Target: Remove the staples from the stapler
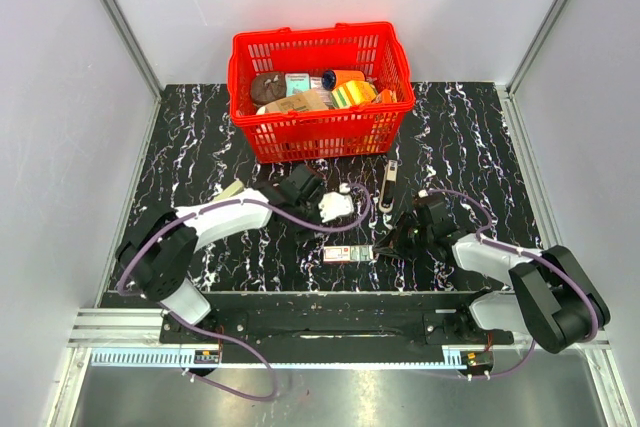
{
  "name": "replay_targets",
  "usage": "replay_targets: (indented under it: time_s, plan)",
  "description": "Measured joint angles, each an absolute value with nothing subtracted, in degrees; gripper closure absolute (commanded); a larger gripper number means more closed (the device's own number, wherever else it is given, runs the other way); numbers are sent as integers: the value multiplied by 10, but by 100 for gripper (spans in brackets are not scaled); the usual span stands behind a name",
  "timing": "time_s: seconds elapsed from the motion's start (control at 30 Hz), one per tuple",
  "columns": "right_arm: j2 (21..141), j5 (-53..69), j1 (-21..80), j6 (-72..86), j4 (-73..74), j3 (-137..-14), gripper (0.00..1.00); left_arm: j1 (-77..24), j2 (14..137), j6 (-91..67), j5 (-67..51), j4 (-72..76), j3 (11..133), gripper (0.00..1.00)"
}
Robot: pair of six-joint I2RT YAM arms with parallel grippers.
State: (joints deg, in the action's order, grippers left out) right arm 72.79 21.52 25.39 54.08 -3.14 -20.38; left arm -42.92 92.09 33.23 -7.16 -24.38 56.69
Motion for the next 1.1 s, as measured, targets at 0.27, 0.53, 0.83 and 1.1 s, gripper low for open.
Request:
replay_targets:
  time_s: [0.27,0.53,0.83,1.1]
  plan:
    - [729,216,255,546,-34,-204,85,-488,905,345,-92,-245,512,29]
    - [732,216,259,554,-44,-204,85,-499,925,345,-88,-223,513,30]
    - [743,220,264,567,-66,-203,85,-515,943,344,-85,-211,529,30]
    - [708,214,265,561,-34,-203,79,-518,947,342,-83,-209,532,30]
